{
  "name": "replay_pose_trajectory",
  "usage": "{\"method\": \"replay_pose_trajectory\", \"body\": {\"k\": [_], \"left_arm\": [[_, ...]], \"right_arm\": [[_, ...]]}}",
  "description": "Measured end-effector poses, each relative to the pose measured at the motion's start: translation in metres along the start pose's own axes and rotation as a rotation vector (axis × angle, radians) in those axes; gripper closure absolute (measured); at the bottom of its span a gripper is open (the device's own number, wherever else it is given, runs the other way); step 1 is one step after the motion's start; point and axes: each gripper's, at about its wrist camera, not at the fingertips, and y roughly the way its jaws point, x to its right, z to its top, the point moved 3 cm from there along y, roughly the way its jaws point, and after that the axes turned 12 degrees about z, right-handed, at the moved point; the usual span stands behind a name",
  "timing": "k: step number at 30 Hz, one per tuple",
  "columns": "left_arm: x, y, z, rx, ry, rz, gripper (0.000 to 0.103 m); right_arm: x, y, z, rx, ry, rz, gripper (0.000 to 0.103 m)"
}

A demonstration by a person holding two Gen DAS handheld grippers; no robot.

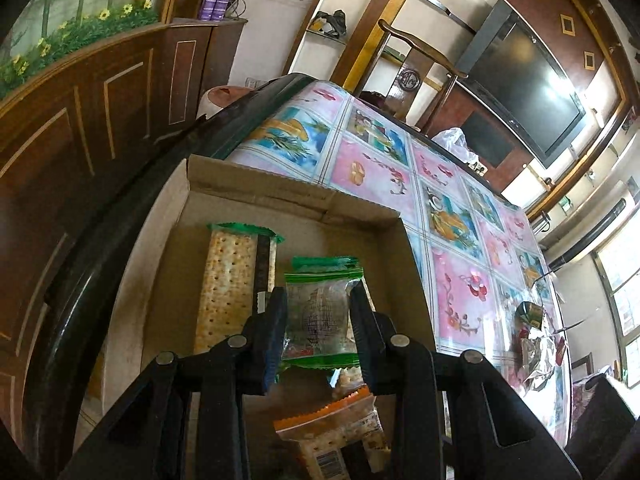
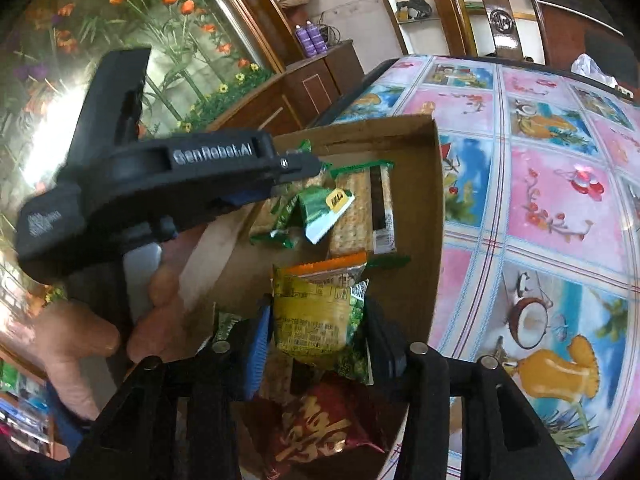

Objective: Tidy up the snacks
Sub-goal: 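Lower both bags into the box and open both tools, then move both tools back over the table toward the silver foil bags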

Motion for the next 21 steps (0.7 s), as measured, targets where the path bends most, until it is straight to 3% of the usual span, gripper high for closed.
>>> {"method": "replay_pose_trajectory", "body": {"k": [4,9,11,13,17,21], "left_arm": [[0.003,-0.003,0.0,0.016,0.009,-0.004,0.069],[0.01,-0.018,0.0,0.082,0.018,-0.051,0.05],[0.011,-0.023,0.001,0.1,0.014,-0.071,0.05],[0.01,-0.027,0.001,0.118,0.003,-0.096,0.048],[0.017,-0.034,0.0,0.146,0.012,-0.14,0.044],[0.029,-0.039,-0.003,0.163,0.047,-0.19,0.043]], "right_arm": [[-0.005,-0.022,0.01,0.065,-0.035,-0.035,0.046],[-0.001,-0.037,0.005,0.081,-0.037,-0.064,0.044],[-0.002,-0.052,-0.002,0.108,-0.051,-0.062,0.044],[0.004,-0.069,-0.008,0.13,-0.089,-0.119,0.043],[0.037,-0.108,-0.018,0.191,-0.017,-0.165,0.043],[0.089,-0.157,-0.015,0.274,0.074,-0.301,0.043]]}}
